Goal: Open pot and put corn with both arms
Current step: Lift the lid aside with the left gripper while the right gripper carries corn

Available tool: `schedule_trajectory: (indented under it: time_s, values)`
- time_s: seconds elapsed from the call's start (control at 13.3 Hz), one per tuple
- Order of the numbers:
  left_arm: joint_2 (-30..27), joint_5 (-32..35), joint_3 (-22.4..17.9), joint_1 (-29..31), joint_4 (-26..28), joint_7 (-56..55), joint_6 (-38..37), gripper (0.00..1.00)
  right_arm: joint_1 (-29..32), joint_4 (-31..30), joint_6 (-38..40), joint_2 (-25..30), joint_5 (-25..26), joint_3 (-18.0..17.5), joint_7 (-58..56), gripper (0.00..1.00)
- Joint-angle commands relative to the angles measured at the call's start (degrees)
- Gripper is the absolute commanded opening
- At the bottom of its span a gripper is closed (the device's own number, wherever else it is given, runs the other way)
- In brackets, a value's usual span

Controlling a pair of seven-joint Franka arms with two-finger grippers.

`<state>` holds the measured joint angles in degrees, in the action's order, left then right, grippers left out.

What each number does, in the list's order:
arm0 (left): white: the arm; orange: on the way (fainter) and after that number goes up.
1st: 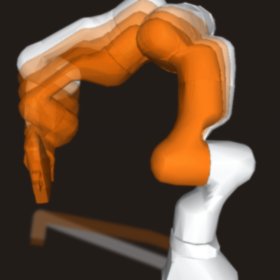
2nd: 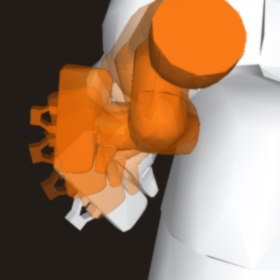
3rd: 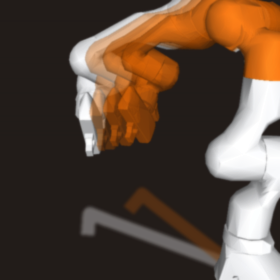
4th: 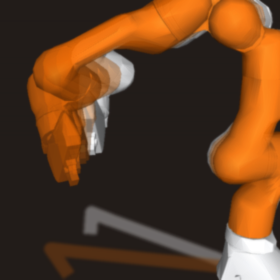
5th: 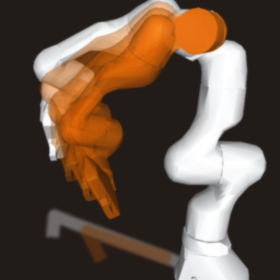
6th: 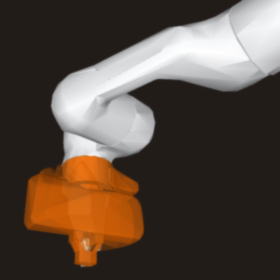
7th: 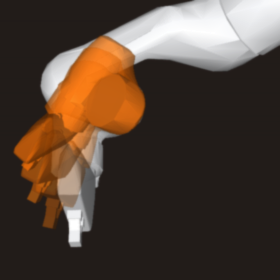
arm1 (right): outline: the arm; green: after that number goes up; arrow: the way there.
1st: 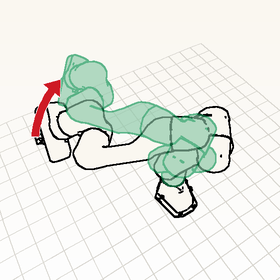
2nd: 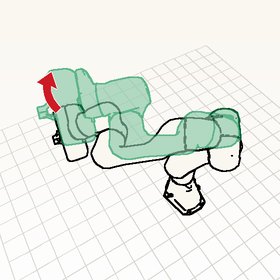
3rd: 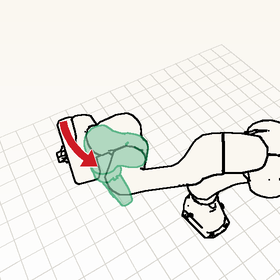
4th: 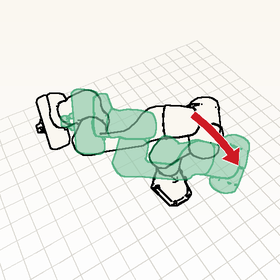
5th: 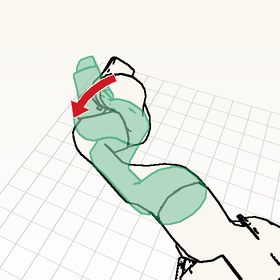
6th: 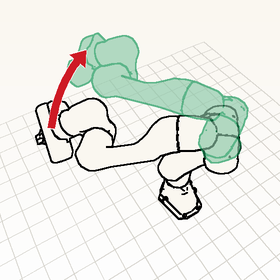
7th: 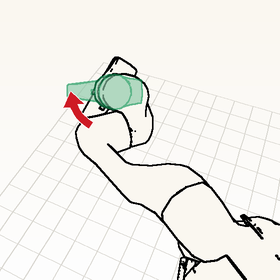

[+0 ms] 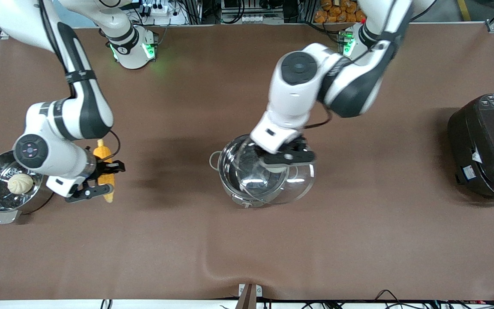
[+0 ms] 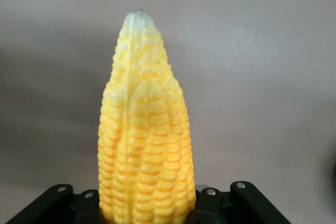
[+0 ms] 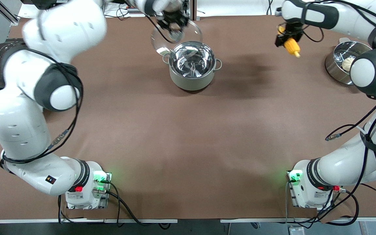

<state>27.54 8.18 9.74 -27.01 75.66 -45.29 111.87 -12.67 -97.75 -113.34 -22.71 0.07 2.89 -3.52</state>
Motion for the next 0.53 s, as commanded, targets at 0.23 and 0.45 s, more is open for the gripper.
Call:
schedule_trajectory:
  time_s: [0.23, 0.45]
  values:
    - [-1.0, -1.6, 0.7, 17.5, 4.7, 10.6, -1.4, 0.00, -18.5, 10.7, 3.7, -3.1, -0.2, 0.5, 32.5, 0.13]
    - [0.2, -1.5, 0.7, 23.3, 8.6, 17.3, -1.2, 0.00, -25.1, 16.1, -2.4, -9.0, -3.1, 0.5, 41.5, 0.15]
